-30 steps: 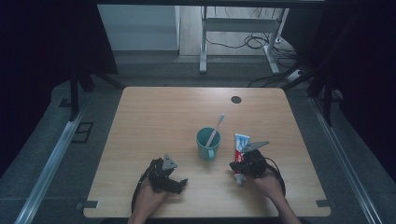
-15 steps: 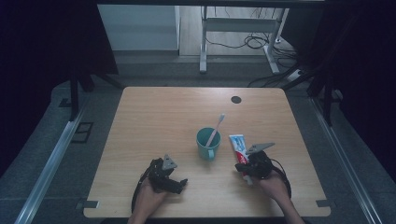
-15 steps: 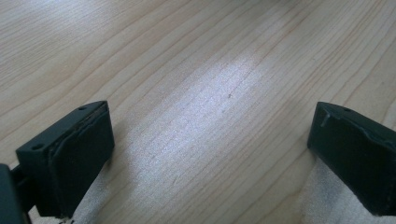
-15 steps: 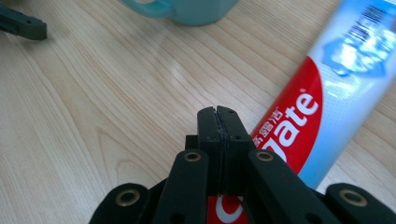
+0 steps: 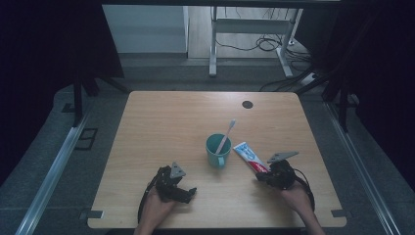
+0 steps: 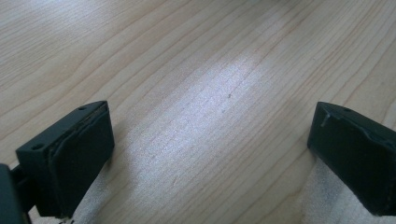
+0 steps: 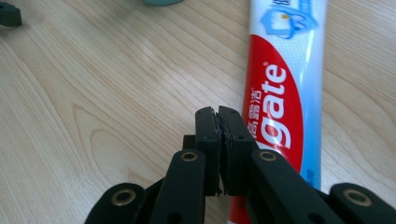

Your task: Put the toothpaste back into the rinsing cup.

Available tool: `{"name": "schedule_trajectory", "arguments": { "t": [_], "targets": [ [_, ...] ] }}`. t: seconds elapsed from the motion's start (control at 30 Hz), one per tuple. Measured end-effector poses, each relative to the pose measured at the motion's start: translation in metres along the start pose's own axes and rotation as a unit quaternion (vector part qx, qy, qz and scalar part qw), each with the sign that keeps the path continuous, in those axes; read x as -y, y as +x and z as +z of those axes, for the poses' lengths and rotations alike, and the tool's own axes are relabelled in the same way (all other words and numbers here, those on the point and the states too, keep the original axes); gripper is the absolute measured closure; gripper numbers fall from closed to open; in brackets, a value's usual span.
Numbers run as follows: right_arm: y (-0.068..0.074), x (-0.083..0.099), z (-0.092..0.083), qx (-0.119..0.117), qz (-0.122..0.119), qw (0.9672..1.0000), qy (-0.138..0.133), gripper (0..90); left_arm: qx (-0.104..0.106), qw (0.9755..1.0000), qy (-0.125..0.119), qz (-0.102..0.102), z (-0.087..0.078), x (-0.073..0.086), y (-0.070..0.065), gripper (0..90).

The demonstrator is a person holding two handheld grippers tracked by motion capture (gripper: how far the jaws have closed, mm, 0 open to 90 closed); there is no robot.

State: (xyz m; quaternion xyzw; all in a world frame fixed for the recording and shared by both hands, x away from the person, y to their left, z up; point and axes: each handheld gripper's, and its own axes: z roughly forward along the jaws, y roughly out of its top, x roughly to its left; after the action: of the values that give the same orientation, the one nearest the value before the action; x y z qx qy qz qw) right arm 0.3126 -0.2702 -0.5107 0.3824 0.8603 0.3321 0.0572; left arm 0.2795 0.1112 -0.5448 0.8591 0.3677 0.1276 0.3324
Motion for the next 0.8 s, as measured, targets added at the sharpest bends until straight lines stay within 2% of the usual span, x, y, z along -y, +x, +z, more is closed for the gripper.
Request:
{"name": "schedule_trajectory", "arguments": {
  "t": [0.2,0.4,0.6,0.8],
  "targets": [
    [0.002,-0.002,-0.003,0.004,-0.004,1.0,0.001,84.1,0.0,1.0,0.0,0.0,0.0,0.0,0.0,0.6],
    [0.003,-0.007,-0.016,0.017,-0.014,0.9998,-0.003,76.5,0.0,1.0,0.0,0.001,0.0,0.0,0.0,0.6],
    [-0.005,-0.01,-0.028,0.038,-0.004,0.9992,0.006,64.6,0.0,1.0,0.0,0.001,0.0,0.0,0.0,0.6],
    [-0.011,-0.011,-0.026,0.046,0.008,0.9986,0.026,55.6,0.0,1.0,0.0,0.001,0.0,0.0,0.0,0.6]
  ]
}}
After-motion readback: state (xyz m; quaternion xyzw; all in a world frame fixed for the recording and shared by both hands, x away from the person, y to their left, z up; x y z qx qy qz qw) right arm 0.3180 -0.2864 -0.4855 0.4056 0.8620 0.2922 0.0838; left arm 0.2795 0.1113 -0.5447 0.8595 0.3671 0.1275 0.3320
